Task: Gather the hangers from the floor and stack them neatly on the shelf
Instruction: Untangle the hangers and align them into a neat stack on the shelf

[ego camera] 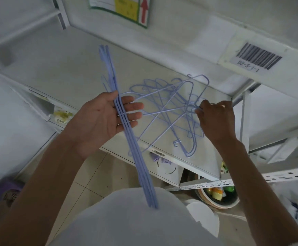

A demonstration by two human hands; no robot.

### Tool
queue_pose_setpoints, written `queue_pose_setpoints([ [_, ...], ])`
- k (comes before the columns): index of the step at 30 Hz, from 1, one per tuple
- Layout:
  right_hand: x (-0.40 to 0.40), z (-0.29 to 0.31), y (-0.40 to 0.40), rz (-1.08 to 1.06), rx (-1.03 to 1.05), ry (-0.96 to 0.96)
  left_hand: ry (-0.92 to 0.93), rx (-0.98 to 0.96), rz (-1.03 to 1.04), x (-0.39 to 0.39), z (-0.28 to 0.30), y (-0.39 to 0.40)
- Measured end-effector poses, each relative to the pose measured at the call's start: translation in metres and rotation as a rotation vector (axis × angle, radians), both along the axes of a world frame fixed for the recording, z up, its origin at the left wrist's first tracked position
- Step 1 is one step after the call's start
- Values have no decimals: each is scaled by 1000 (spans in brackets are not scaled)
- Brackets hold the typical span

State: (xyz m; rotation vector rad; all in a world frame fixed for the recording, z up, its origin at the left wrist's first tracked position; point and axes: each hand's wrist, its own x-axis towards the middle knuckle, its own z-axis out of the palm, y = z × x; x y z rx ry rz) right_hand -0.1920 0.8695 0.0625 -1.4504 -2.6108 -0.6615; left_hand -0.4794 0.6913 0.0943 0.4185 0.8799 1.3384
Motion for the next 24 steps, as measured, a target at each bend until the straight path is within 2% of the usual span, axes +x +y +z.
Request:
queue_pose_setpoints([
  [6, -53, 49, -77, 159, 126, 0, 125, 87, -5, -57, 32, -48],
  [10, -104, 64, -124, 283, -23, -89, 194, 44, -46, -97, 43, -77],
  [14, -152, 68, -166, 510, -28, -149, 213, -69, -105, -120, 20, -96],
  [18, -197, 71, -192, 741, -45, -257, 328, -152, -186, -131, -24, -125],
  [20, -217, 72, -199, 831, -18, -324, 286, -157, -203, -135, -43, -144],
  [24, -254, 71, -216, 942, 36, -395, 44, -139, -183, -137, -63, -171],
])
